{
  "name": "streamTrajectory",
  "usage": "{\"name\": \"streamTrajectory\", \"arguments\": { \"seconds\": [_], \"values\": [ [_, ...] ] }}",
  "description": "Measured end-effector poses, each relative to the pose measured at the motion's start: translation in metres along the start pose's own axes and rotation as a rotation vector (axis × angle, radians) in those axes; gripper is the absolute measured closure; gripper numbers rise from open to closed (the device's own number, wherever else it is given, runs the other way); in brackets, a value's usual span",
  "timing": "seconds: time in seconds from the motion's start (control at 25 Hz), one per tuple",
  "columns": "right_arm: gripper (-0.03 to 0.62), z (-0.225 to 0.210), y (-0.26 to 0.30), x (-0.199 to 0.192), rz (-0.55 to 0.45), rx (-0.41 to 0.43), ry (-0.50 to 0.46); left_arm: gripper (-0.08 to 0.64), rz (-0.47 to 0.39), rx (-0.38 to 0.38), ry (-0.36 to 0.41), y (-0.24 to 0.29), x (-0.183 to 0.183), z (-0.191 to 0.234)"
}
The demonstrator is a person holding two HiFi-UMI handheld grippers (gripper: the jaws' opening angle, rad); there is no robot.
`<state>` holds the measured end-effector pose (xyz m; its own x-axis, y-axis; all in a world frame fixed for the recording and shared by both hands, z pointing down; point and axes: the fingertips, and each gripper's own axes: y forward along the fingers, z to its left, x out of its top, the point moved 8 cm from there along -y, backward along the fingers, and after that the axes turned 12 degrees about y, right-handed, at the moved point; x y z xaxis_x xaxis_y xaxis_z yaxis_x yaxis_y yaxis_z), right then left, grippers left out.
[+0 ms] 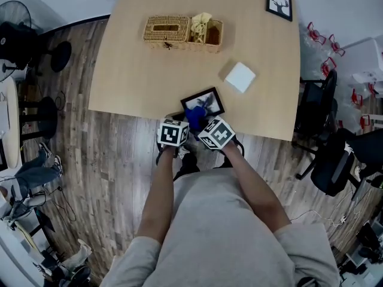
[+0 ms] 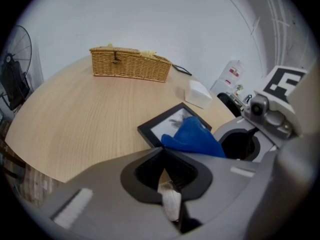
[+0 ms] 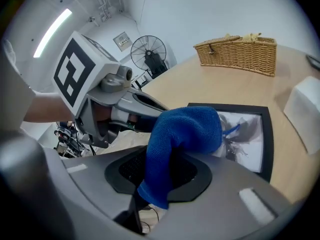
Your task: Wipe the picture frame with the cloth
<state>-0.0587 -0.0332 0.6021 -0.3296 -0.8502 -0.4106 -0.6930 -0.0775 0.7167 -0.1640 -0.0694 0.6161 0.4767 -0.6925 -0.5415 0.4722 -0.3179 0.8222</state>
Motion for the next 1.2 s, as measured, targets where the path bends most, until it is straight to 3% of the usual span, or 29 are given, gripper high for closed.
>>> {"name": "streamTrajectory", "arguments": {
  "seconds": [1.2],
  "values": [
    [0.495, -0.038, -0.030, -0.006, -0.050, -0.086, 0.175, 0.506, 0.003, 0.010, 0.016, 0.000, 0.000, -0.001]
  ]
}}
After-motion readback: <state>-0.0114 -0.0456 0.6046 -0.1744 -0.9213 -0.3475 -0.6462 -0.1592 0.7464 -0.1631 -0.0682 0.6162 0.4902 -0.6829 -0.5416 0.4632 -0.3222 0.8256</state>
